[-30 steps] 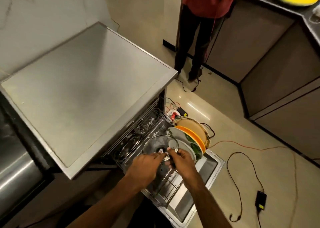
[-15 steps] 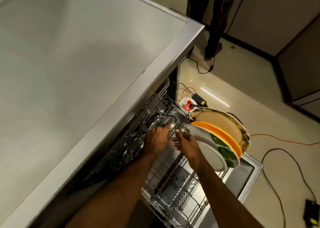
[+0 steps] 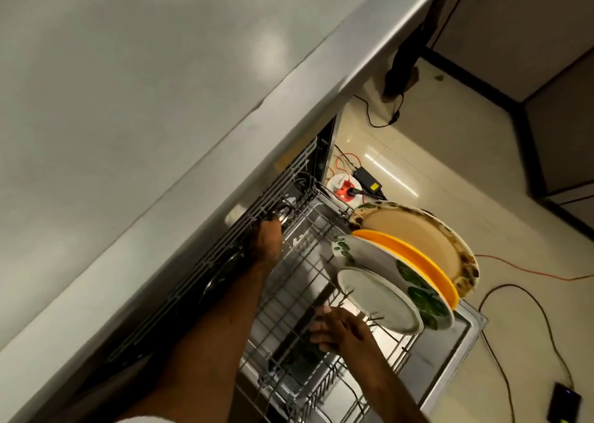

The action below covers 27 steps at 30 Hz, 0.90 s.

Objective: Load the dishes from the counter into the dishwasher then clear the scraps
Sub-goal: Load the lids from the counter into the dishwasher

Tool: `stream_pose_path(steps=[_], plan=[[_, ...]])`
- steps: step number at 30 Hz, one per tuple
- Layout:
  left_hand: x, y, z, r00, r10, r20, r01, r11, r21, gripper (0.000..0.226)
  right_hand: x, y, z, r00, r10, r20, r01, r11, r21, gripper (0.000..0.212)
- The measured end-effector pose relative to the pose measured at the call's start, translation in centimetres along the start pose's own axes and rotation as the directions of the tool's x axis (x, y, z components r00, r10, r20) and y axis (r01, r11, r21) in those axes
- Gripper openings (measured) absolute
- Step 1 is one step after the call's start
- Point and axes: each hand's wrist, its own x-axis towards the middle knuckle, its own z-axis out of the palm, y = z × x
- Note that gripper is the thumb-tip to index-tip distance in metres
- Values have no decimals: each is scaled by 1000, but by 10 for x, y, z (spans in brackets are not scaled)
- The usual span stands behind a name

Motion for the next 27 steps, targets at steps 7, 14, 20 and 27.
stream_pose_path(steps=[7,14,20,27], plan=[[-18,-4,-24,994,-78,80,102,927,-361,40,-43,-32,13,999,-32,21,31,999,12,27],[-129,-12,-76,984,163,70,-124,914,-387,48,-114,-88,31,988,-149,30,152,984,-89,20],[-267,-18,-168,948,316,-25,-285,815,-505,40,-224,-151,45,933,-333,133,358,887,-292,16],[-418,-59,-292,914,257,-315,-377,823,-425,49,-355,-194,94,845,-441,303,533,747,-398,18]])
